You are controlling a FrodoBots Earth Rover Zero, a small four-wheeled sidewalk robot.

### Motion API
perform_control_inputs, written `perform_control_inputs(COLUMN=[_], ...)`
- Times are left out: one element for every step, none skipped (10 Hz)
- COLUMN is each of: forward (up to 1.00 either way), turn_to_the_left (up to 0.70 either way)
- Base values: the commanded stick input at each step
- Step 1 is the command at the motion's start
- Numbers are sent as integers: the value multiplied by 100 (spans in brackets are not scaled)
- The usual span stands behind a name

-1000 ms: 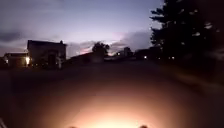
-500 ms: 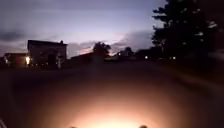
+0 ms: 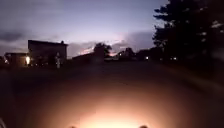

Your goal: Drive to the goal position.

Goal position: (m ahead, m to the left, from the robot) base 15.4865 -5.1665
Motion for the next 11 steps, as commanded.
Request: perform_control_inputs(forward=[70,70,70,70,70,70,70,70,70,70,70], turn_to_the_left=[-34,-35,-35,-35,-35,-35,-22,0,0,0,0])
